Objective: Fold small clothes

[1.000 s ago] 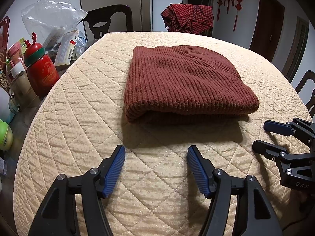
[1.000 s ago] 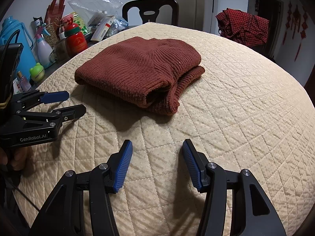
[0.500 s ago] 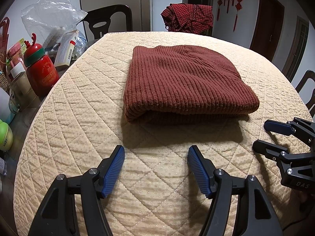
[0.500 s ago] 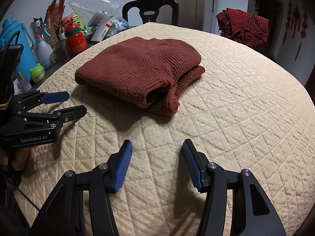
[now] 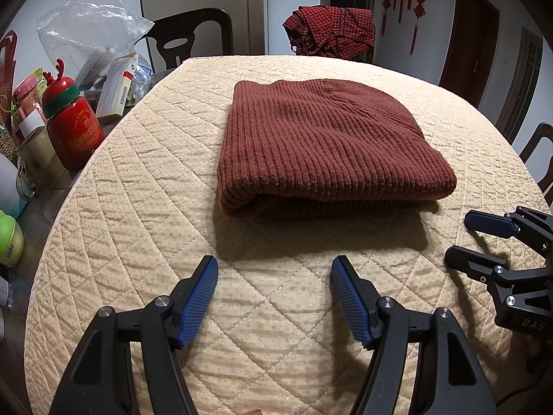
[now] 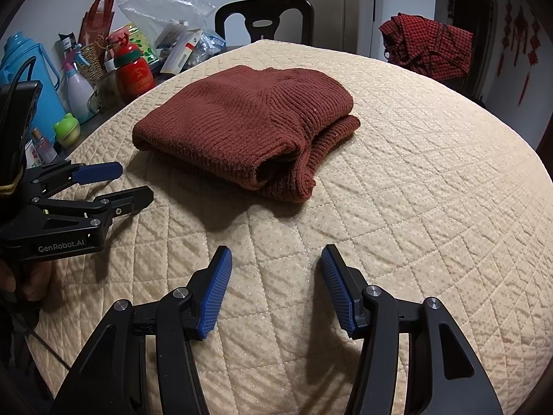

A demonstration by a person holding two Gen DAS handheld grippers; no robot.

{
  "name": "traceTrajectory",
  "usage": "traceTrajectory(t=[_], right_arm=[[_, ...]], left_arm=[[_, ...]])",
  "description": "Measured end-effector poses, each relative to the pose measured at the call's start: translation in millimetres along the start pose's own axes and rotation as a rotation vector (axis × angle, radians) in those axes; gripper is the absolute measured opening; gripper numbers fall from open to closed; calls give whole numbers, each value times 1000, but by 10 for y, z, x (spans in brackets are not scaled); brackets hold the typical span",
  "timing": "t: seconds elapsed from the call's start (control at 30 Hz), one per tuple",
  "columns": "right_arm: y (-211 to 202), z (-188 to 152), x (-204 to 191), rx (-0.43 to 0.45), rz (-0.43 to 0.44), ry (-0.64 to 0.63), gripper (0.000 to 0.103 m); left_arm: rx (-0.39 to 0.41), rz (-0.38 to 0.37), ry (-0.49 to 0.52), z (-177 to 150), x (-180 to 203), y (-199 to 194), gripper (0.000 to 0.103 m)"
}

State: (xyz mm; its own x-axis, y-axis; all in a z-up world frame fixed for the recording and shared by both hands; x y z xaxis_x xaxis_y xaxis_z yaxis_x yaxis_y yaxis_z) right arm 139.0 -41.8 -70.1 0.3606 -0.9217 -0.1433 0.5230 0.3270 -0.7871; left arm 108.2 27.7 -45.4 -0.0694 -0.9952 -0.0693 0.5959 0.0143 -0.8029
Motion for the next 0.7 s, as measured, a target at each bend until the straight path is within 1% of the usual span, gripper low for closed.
traceTrajectory(t=[0.07, 0.1, 0.13, 0.7], right_arm=[[0, 0, 3, 0, 0, 0, 55], [0, -1, 4, 0, 0, 0, 55], [0, -1, 3, 0, 0, 0, 55], [4, -2, -6, 0, -4, -4, 55]], left_arm=[[-1, 2, 0, -2, -7, 0, 72], [-3, 8, -2, -4, -16, 3, 74], [-4, 9, -5, -7, -29, 4, 75], [-6, 12, -5, -5, -73, 10, 76]])
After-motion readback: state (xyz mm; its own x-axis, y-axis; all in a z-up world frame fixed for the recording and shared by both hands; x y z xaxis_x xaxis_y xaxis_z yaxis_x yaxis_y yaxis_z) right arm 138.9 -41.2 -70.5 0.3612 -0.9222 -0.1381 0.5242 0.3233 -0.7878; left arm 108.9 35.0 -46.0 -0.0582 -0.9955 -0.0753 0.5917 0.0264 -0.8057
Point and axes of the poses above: each gripper's, at about its wrist camera, not at the fingertips, and y roughly the way its jaws point, x to its right, z to its top, the point moved 9 cm from there along y, roughly the way its jaws point, and after that the axes turned 8 degrees about y, right-handed, at the moved point
